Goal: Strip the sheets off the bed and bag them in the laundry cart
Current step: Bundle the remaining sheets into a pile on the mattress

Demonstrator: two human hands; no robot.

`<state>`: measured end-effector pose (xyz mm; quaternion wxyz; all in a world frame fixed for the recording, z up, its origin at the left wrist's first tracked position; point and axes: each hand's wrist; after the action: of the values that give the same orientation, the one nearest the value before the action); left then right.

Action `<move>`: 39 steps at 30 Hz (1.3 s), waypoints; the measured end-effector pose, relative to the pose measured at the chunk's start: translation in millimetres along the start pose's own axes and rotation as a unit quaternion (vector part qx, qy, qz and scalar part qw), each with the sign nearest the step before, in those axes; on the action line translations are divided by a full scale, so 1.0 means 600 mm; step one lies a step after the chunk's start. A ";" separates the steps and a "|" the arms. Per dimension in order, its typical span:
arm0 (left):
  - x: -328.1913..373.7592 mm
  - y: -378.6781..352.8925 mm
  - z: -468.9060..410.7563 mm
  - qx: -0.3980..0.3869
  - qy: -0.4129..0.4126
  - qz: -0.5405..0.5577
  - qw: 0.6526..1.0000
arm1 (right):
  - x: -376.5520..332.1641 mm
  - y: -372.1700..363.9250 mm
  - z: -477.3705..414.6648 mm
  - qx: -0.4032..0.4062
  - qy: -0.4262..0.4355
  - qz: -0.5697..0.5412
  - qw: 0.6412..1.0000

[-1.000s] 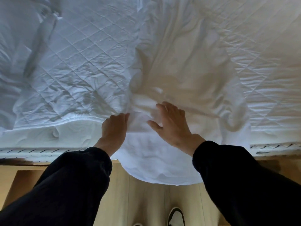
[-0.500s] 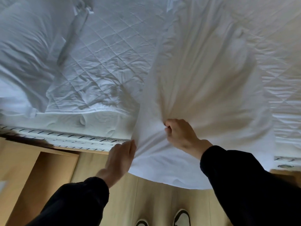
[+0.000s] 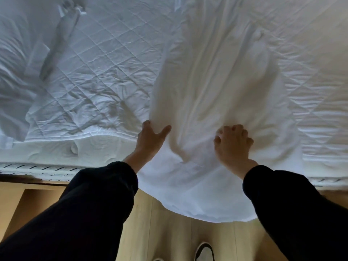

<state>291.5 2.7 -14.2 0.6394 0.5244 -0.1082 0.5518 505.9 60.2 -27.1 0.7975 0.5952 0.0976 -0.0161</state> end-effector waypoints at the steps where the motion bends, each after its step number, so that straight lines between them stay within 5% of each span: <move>1: 0.011 -0.006 -0.011 0.011 0.004 0.009 1.000 | 0.021 0.005 -0.014 0.013 -0.041 -0.002 0.999; 7: 0.057 -0.036 -0.075 0.070 0.043 -0.021 0.996 | 0.147 0.016 -0.090 -0.005 -0.238 -0.114 0.964; 12: 0.048 -0.042 -0.093 0.016 0.073 -0.067 0.995 | 0.169 0.028 -0.105 0.010 -0.257 -0.077 0.963; 21: 0.080 -0.009 -0.039 0.077 0.006 -0.076 0.994 | 0.197 0.057 -0.084 -0.024 -0.315 -0.152 0.937; 27: 0.037 0.003 -0.011 0.075 0.043 -0.126 0.988 | 0.190 0.067 -0.066 -0.064 -0.230 -0.289 0.927; 39: -0.038 0.073 0.068 0.084 0.042 -0.216 0.972 | 0.180 0.044 0.102 -0.074 -0.192 -0.139 0.969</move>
<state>265.3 -50.2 11.1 0.7010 0.5636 0.0815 0.4293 624.1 19.4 -4.4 0.8333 0.5006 0.0256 -0.2331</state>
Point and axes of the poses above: each hand's wrist, its own z-axis away from the middle knuckle, its own y-axis out of the back of the hand, x = y × z, and after that the axes turned 10 degrees about -x, right-handed
